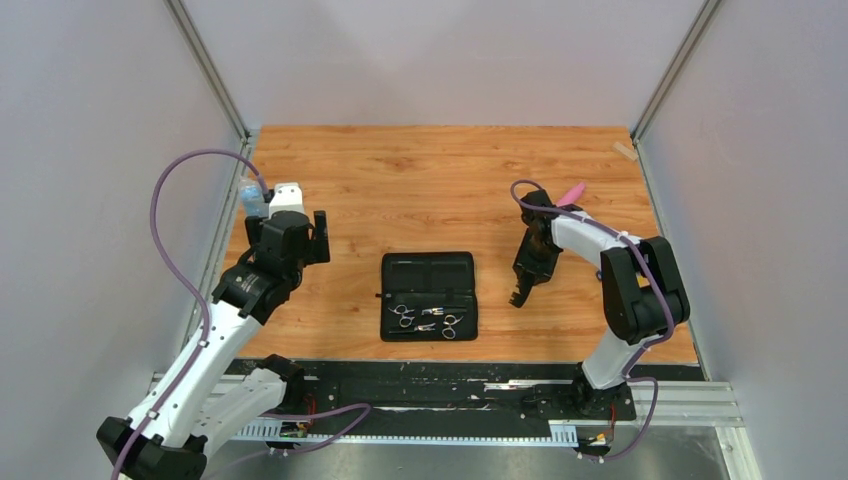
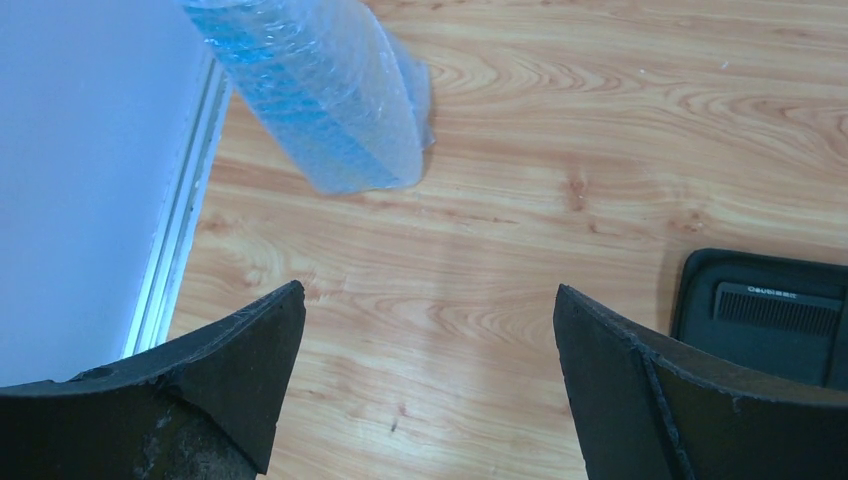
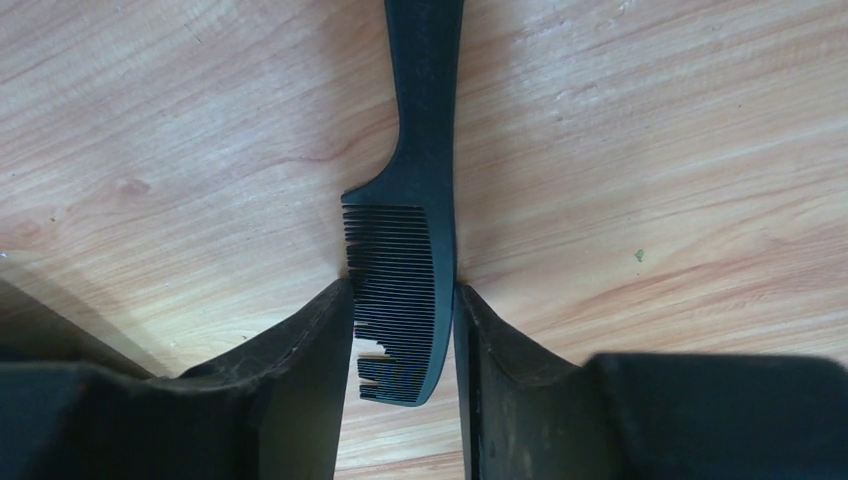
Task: Sort the hair-cutting tools
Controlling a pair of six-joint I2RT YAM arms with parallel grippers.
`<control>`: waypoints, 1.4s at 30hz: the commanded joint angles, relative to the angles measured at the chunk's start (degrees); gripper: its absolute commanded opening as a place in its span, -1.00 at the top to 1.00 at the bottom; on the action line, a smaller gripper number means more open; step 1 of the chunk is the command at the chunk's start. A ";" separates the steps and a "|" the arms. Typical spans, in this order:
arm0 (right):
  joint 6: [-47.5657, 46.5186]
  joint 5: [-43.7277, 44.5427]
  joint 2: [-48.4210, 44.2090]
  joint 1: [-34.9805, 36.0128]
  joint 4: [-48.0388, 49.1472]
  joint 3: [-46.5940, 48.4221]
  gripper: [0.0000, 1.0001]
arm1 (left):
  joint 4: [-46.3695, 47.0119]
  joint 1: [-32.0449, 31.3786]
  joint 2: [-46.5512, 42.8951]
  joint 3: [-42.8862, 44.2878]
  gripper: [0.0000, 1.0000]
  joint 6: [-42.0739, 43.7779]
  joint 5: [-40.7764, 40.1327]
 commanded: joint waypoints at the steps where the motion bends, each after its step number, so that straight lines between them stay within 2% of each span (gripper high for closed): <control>1: -0.66 -1.29 3.09 1.84 -0.23 -3.36 0.35 | 4.24 0.19 -0.45 0.38 -1.00 0.51 -5.13; 9: -3.30 -4.94 -4.75 5.12 -5.21 -7.16 0.64 | 4.76 0.53 -0.82 -0.07 -1.00 1.01 -6.23; 14: -6.36 -5.96 -11.23 5.28 -7.83 -5.77 0.78 | 4.96 0.70 -0.67 -0.22 -1.00 1.28 -6.36; 19: -10.95 -9.47 -14.16 5.29 -7.63 -3.16 0.83 | 3.93 0.69 0.35 0.42 -1.00 0.02 -3.96; 24: -13.48 -9.47 -14.40 5.94 -7.57 -1.26 0.85 | 2.91 0.72 1.72 1.93 -1.00 -1.20 2.41; 28: -15.11 -9.93 -15.43 7.04 -7.17 0.57 0.86 | 2.98 0.72 2.52 2.82 -1.00 -2.00 9.64; 33: -17.82 -10.20 -15.63 10.20 -6.52 4.47 0.87 | 2.96 0.72 5.67 5.52 -1.00 -7.03 26.20; 37: -19.18 -10.41 -14.90 12.94 -6.01 7.17 0.87 | 7.44 0.72 8.45 5.29 -1.00 -12.18 38.50; 42: -19.86 -11.28 -14.30 16.37 -4.68 10.33 0.87 | 15.48 0.67 14.56 4.85 -1.00 -19.96 49.26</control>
